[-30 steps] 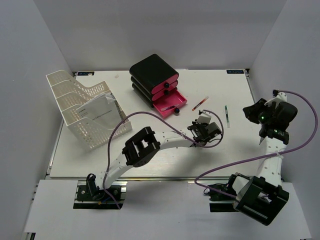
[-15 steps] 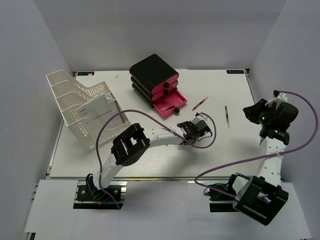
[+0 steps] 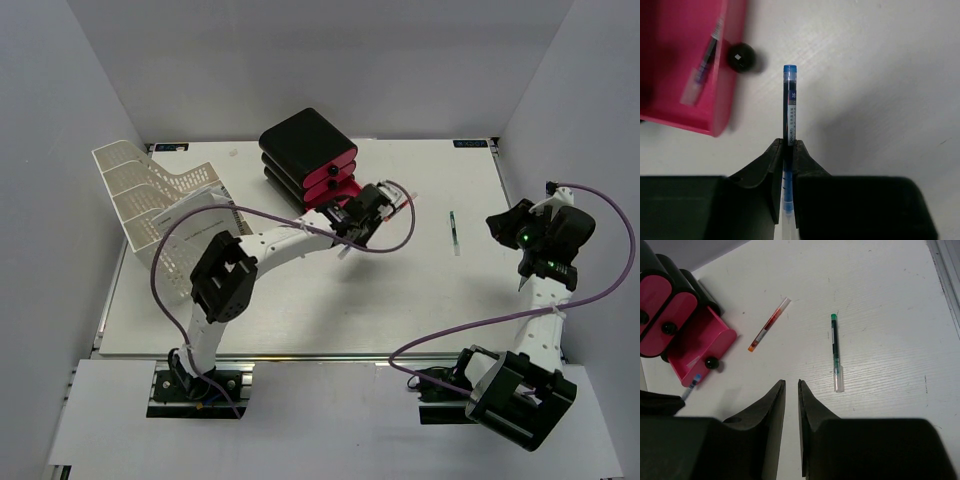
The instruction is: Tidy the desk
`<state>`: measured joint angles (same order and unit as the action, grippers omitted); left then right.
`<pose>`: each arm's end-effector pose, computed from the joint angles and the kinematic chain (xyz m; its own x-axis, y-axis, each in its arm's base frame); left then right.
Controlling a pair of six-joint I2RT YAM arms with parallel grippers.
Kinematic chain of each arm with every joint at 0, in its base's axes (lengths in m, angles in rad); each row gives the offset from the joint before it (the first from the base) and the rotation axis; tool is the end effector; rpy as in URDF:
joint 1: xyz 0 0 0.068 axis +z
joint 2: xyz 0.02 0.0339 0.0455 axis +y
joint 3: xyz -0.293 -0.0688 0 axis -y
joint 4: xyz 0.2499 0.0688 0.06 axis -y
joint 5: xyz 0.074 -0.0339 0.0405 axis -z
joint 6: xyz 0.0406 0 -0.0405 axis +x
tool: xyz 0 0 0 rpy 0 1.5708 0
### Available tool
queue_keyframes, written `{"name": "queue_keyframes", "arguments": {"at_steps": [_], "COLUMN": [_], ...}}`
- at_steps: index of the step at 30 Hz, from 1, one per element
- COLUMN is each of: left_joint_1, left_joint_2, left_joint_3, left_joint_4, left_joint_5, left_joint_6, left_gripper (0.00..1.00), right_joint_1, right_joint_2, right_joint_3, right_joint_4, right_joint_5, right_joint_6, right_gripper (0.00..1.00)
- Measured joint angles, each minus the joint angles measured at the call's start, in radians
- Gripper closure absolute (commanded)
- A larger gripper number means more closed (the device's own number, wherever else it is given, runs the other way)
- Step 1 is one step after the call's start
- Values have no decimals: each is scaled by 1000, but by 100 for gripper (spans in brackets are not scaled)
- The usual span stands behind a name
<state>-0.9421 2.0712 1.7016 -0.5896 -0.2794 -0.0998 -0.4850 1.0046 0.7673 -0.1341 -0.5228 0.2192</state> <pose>0.2914 -0.3818 0.2437 -0.5473 0.5898 -0.5938 0.6329 0.7559 0.1675 0.2055 -0.0854 0.3207 -0.3151 0.3790 -0.8701 0.0623 0.9231 0.3795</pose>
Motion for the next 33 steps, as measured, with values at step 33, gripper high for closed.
{"name": "queue_keyframes", "arguments": {"at_steps": [33], "left_joint_1": [209], "left_joint_2": [180], "left_joint_3": [269], "left_joint_4": [105], "left_joint_5": [6], "left_joint_6": [344], "left_gripper": [98], "right_joint_1": [-6], "right_joint_2": [-26], "right_joint_3": [-31], "right_joint_4": [34], "right_joint_5": [16], "right_joint_6": [-29], "right_gripper": [79]}}
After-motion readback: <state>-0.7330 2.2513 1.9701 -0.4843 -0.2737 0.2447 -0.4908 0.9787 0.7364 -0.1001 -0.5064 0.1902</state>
